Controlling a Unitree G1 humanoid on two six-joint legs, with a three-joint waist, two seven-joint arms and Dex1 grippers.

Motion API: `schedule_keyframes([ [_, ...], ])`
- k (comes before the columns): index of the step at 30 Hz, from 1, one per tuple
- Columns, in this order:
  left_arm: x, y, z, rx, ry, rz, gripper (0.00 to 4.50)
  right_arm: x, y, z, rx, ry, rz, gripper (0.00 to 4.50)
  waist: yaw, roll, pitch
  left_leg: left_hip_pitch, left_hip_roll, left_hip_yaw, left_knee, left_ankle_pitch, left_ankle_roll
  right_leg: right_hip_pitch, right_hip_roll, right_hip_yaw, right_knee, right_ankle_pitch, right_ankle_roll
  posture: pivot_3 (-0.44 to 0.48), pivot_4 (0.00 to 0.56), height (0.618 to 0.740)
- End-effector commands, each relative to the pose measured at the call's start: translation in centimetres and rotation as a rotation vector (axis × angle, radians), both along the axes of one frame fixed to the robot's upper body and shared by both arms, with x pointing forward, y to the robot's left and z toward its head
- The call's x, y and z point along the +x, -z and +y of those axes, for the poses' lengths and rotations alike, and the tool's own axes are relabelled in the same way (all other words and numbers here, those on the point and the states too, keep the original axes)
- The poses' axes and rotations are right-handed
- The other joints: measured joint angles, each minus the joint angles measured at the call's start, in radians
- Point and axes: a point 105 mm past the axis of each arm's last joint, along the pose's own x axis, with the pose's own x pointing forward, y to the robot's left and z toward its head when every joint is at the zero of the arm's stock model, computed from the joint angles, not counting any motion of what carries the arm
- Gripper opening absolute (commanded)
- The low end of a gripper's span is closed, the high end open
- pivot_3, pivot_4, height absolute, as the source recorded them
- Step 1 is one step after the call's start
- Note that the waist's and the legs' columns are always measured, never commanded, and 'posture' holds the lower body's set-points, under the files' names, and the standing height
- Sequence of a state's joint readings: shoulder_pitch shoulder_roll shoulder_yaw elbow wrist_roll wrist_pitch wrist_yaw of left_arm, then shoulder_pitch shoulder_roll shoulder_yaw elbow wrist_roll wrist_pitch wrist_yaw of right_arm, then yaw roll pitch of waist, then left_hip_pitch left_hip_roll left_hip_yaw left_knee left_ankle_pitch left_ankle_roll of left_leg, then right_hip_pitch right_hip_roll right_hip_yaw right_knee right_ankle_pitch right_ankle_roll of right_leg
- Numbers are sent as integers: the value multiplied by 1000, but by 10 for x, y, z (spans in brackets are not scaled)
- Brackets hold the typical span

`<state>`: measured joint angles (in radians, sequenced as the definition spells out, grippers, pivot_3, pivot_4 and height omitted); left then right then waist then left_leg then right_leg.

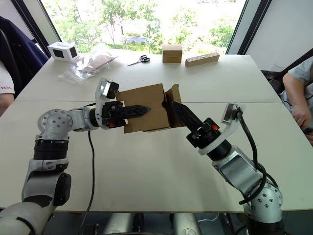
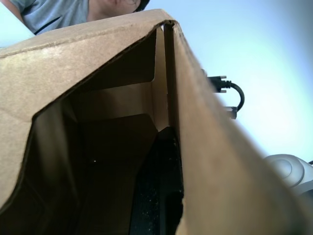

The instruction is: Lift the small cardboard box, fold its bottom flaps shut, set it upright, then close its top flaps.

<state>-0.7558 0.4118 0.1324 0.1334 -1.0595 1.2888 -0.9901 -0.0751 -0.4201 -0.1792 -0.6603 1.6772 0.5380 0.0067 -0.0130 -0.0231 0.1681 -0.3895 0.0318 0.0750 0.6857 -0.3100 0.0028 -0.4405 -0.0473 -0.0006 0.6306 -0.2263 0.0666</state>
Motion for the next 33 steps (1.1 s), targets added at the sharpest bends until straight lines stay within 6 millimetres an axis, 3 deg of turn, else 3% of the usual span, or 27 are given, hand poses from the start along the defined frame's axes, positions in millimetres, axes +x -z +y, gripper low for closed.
schedule_keyframes([
  [1, -6, -14, 1, -29, 19, -57, 0, -6, -25, -16, 52, 40, -90, 1078, 0, 0, 0, 0, 0, 0, 0, 0, 0, 0, 0, 0, 0, 0, 0, 0, 150, 740],
  [3, -6, -14, 0, -29, 18, -56, 0, -4, -28, -23, 70, 68, -92, 1078, 0, 0, 0, 0, 0, 0, 0, 0, 0, 0, 0, 0, 0, 0, 0, 0, 150, 740],
  [10, -6, -15, -1, -34, 18, -60, 0, 11, -7, -32, -10, 136, -32, 1078, 0, 0, 0, 0, 0, 0, 0, 0, 0, 0, 0, 0, 0, 0, 0, 0, 150, 740],
  [13, -6, -17, -1, -39, 21, -66, 0, 20, 5, -35, -5, 150, 11, 1759, 0, 0, 0, 0, 0, 0, 0, 0, 0, 0, 0, 0, 0, 0, 0, 0, 150, 740],
  [15, -6, -18, -1, -41, 21, -69, 0, 23, 10, -35, 1, 148, 26, 2511, 0, 0, 0, 0, 0, 0, 0, 0, 0, 0, 0, 0, 0, 0, 0, 0, 150, 740],
  [33, -6, -17, 0, -47, 9, -68, 0, 19, 15, -4, 29, 46, 39, 2511, 0, 0, 0, 0, 0, 0, 0, 0, 0, 0, 0, 0, 0, 0, 0, 0, 150, 740],
])
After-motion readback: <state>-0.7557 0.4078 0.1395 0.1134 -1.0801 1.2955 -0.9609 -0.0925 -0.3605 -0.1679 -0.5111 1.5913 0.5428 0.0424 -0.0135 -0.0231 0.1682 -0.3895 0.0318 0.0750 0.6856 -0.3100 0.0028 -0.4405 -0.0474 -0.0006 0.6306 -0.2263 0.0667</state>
